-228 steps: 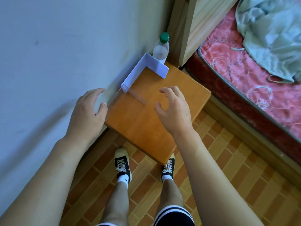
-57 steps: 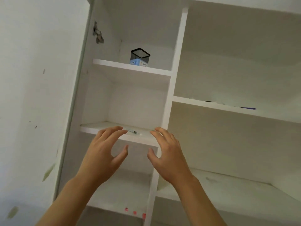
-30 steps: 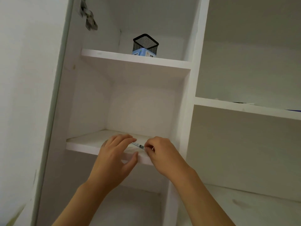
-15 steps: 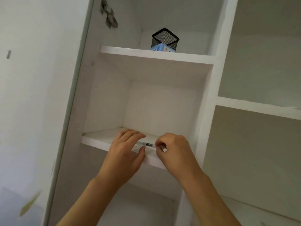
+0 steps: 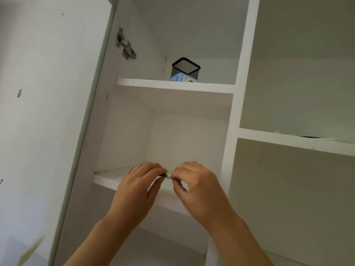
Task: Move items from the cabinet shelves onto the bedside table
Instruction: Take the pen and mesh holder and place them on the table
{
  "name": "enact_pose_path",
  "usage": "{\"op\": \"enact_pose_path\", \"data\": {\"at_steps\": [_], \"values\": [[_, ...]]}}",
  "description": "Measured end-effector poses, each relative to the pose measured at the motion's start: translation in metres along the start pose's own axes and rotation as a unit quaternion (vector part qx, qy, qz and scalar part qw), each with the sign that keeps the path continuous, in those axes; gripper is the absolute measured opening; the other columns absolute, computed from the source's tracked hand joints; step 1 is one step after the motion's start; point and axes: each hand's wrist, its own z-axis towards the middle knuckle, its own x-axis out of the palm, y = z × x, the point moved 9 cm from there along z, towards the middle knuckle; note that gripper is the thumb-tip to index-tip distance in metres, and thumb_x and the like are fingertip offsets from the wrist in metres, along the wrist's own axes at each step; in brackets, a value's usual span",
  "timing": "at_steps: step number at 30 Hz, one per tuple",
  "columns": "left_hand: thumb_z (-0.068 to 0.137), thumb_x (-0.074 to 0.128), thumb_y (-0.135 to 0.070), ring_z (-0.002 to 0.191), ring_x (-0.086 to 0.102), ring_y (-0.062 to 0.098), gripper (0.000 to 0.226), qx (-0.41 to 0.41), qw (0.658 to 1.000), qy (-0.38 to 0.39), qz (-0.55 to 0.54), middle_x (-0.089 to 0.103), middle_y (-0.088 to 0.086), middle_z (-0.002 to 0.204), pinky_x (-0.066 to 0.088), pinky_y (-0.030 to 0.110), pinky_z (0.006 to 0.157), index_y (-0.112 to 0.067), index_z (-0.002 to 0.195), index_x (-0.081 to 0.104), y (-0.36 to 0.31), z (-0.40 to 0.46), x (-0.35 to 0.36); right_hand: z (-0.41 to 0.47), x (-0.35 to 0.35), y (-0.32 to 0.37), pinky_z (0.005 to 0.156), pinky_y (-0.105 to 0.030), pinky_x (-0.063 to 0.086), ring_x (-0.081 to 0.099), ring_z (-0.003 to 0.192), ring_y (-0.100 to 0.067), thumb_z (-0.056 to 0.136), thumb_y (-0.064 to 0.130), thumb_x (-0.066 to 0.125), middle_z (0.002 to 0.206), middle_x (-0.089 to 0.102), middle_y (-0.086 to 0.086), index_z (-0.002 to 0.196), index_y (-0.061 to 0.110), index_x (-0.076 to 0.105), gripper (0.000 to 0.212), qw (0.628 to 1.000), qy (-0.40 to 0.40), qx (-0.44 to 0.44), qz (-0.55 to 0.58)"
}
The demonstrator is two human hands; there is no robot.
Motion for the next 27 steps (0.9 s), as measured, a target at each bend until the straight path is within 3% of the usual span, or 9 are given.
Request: {"op": "enact_pose_path", "data": {"at_steps": [5,10,18,23,27], "values": [[0.102,0.059,-0.026,0.098,0.067,0.017,0.024,0.039,0.999,-0.025,0.023,0.070,-0.003,0.112,0.057,0.039,0.081,-0.015,0.115,0.076,-0.013,0.036,-0.018,0.021,-0.033,-0.001,0.081,-0.022,0.054,0.063,0.086,-0.010,0.095,0.012,0.074,0.094,0.073,0.003,0.100,0.014,0.077,0.006,0.999,-0.033,-0.021,-0.002],[0.102,0.057,-0.029,0.096,0.065,0.018,0.027,0.066,0.995,-0.046,0.056,0.068,-0.002,0.113,0.056,0.039,0.080,-0.015,0.116,0.075,-0.022,0.081,-0.036,0.050,-0.068,-0.004,0.089,-0.025,0.055,0.067,0.096,-0.013,0.092,0.013,0.075,0.104,0.075,0.001,0.109,0.012,0.077,0.017,0.997,-0.073,-0.038,-0.009],[0.097,0.070,-0.019,0.092,0.066,0.022,0.016,0.092,0.990,-0.079,0.077,0.067,0.001,0.111,0.056,0.043,0.077,-0.014,0.111,0.076,-0.024,0.139,-0.061,0.110,-0.103,-0.009,0.096,-0.031,0.053,0.065,0.107,-0.016,0.092,0.018,0.073,0.112,0.073,0.001,0.113,0.012,0.075,0.022,0.990,-0.123,-0.063,-0.021],[0.101,0.067,-0.017,0.091,0.066,0.024,0.012,0.103,0.983,-0.119,0.091,0.067,0.000,0.107,0.054,0.043,0.079,-0.014,0.110,0.074,-0.017,0.167,-0.075,0.154,-0.113,-0.010,0.097,-0.034,0.054,0.064,0.112,-0.017,0.090,0.022,0.071,0.119,0.070,0.003,0.116,0.013,0.074,0.027,0.991,-0.125,-0.054,-0.013],[0.100,0.055,-0.026,0.085,0.065,0.028,0.021,0.087,0.983,-0.123,0.110,0.067,0.000,0.107,0.052,0.040,0.071,-0.015,0.107,0.072,0.001,0.190,-0.082,0.186,-0.113,-0.017,0.092,-0.025,0.048,0.061,0.107,-0.015,0.092,0.023,0.070,0.117,0.068,0.004,0.120,0.014,0.072,0.029,0.993,-0.107,-0.033,-0.043]]}}
